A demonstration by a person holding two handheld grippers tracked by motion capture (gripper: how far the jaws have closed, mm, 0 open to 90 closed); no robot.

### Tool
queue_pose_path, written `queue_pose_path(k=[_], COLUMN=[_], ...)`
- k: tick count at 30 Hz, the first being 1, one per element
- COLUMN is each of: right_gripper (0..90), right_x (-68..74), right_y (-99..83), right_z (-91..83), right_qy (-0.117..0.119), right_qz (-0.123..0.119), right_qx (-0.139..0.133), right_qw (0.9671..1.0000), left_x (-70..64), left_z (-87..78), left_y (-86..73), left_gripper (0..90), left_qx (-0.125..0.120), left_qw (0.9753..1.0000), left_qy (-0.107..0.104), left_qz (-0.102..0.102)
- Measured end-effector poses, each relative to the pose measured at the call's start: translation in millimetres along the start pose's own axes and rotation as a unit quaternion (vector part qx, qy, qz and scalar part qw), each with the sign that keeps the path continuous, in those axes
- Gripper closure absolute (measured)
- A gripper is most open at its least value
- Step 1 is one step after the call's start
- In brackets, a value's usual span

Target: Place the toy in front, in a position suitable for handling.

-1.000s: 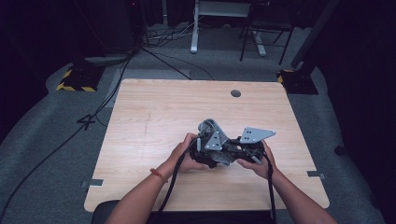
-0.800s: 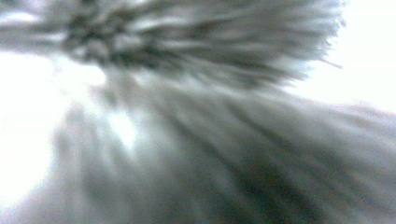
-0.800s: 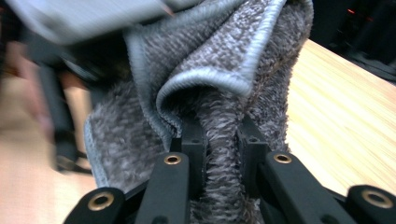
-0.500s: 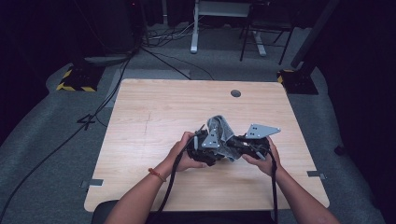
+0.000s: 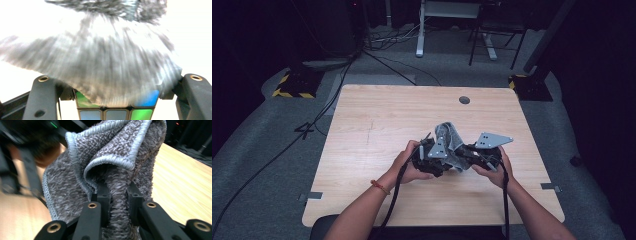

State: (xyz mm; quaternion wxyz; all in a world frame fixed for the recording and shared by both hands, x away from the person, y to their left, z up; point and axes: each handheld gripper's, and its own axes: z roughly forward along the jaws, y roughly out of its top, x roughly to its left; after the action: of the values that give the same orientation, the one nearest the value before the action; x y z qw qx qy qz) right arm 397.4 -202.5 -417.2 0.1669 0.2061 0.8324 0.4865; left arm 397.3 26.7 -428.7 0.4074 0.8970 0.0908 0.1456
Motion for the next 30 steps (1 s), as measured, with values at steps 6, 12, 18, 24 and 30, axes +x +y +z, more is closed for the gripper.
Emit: queue_pose_path(k=[6,12,18,24,30], right_gripper=[77.4,77.5,77.3,77.2,77.0], right_x=[-12.5,-3.9,20.7,1.1,-14.6], right_y=[-8.9,-3.0,9.7,-2.2,-13.5], right_z=[0.2,-1.6,2.5,0.5,1.2], right_qy=[0.016,0.037,0.042,0.019,0.031], right_qz=[0.028,0.021,-0.021,0.008,0.047], right_qx=[0.0,-0.02,-0.017,-0.012,-0.009], right_qw=[0.9995,0.9989,0.9987,0.9997,0.9984], left_x=[4.7,0.0,-3.6,-0.7,3.1], left_z=[-7.6,-2.8,7.1,-0.9,-13.4], left_y=[-3.3,-2.1,-0.8,-1.4,-1.9], left_gripper=[33.4,33.3,33.4,33.3,33.3], left_qx=[-0.018,-0.003,0.016,0.006,-0.022], left_qw=[0.9998,1.0,0.9998,0.9999,0.9997], left_qy=[-0.01,-0.004,-0.005,0.002,-0.001], left_qz=[-0.006,0.008,0.014,0.009,0.005])
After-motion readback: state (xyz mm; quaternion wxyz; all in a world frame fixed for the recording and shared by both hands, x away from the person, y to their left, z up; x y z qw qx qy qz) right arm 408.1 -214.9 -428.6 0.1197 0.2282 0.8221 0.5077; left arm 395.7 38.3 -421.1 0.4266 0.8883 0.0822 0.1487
